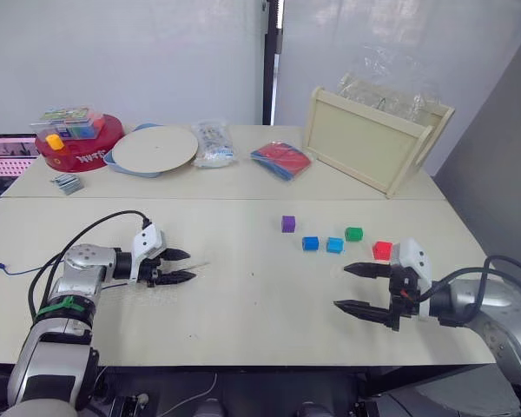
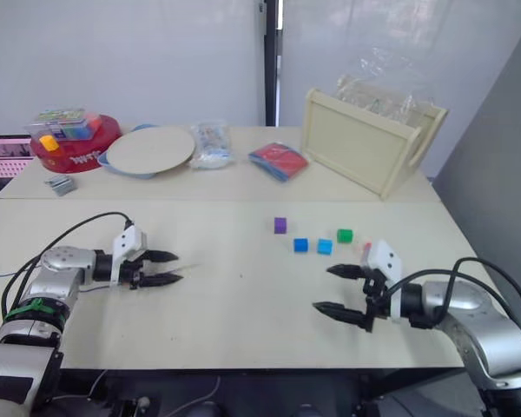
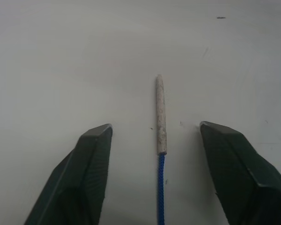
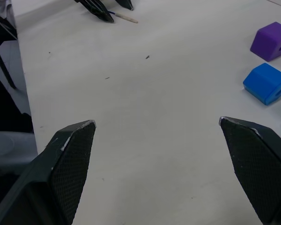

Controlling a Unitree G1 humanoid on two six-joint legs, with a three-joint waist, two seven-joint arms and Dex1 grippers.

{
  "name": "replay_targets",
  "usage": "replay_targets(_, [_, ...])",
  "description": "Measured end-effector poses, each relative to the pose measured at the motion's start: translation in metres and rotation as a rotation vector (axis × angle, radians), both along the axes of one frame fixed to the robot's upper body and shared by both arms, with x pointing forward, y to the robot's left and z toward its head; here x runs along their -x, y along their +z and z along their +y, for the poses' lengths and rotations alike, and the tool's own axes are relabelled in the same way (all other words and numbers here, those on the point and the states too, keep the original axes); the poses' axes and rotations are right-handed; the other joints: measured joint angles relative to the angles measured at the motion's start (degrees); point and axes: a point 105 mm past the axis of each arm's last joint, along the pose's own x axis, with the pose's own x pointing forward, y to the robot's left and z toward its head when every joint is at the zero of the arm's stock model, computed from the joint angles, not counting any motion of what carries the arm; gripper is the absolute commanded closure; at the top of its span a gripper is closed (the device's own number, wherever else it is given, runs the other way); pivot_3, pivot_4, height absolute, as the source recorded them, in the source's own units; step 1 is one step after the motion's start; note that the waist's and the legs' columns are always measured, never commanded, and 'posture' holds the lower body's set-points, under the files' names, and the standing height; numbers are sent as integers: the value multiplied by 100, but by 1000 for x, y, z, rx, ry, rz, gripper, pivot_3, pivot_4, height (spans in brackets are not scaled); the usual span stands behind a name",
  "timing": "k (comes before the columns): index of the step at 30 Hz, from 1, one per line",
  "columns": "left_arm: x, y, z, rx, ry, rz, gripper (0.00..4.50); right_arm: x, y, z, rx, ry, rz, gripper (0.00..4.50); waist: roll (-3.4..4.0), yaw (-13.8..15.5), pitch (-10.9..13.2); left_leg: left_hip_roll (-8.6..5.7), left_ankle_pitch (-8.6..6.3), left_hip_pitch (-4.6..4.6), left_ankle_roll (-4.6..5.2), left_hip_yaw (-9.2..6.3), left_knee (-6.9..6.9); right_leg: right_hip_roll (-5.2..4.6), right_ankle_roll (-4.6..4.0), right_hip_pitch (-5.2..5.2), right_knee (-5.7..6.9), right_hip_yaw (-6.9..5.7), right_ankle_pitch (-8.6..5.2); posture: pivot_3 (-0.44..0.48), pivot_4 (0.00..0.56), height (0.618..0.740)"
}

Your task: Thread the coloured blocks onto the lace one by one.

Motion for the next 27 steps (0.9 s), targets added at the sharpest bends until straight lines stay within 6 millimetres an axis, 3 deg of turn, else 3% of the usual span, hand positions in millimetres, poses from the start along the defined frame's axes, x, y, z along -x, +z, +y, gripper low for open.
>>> replay_targets(6, [5, -3, -8, 11, -77, 27, 4458, 3, 2, 0, -8, -14, -9, 0, 6, 4, -4, 0, -1, 0, 1, 0, 1, 0, 0, 2, 0, 0, 0, 0, 150, 740])
replay_targets(15, [6, 1, -11, 26, -101, 53, 4458, 0, 3, -2, -28, -55, -25, 0, 6, 2, -4, 0, -1, -1, 1, -1, 6, 0, 1, 2, 2, 0, 0, 0, 150, 740])
replay_targets(21, [13, 9, -31, 53, -181, 63, 4458, -3, -1, 1, -65, -93, -24, 0, 5, 11, -3, 3, -1, -9, 1, -3, 11, 2, 1, -1, 5, -1, 0, 0, 150, 740])
replay_targets(27, [29, 26, -34, 70, -190, 36, 4458, -15, -12, -14, -182, -359, -48, 0, 6, -25, -3, 6, -1, -7, 2, -4, 10, 5, 1, -4, 14, 0, 0, 0, 150, 740])
